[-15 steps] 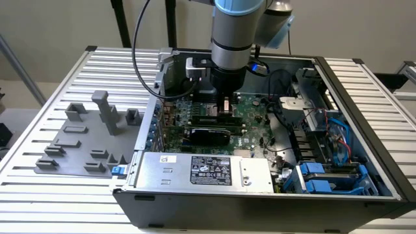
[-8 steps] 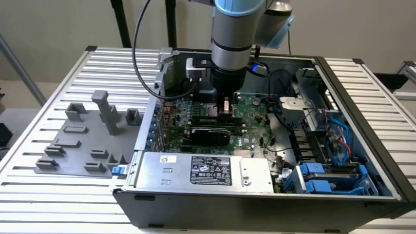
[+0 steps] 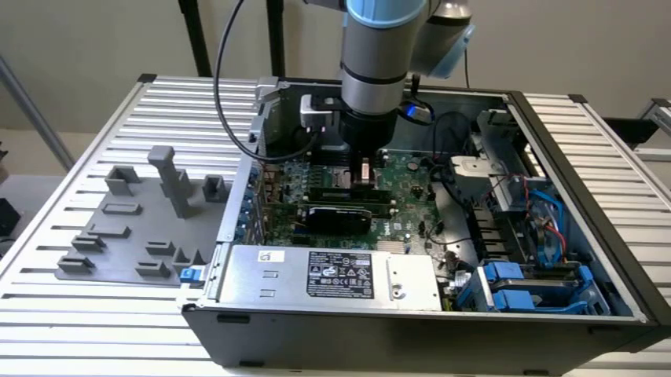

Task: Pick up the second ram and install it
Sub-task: 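Insert the second ram into the second slot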

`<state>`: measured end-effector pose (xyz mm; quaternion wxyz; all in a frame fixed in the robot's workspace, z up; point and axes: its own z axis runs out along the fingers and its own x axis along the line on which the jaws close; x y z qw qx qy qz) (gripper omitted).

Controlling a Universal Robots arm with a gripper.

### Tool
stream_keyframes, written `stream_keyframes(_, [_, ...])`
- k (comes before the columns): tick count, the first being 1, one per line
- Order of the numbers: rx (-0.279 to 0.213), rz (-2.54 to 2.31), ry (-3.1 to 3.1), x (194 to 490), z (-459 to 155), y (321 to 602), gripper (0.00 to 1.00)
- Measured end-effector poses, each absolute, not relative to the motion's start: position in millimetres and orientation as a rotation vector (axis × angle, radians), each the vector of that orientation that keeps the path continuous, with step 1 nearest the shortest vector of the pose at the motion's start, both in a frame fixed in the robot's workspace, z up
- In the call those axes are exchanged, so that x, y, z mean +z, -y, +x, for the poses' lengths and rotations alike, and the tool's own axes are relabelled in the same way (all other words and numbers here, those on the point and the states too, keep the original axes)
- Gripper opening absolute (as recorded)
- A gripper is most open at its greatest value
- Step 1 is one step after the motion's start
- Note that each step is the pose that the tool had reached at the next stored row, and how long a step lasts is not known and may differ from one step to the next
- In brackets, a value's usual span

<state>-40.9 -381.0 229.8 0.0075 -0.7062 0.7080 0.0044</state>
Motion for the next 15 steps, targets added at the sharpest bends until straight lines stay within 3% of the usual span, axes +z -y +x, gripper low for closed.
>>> stream_keyframes(15, [0.009, -2.210, -2.216, 227.1, -40.9, 380.9, 0.00])
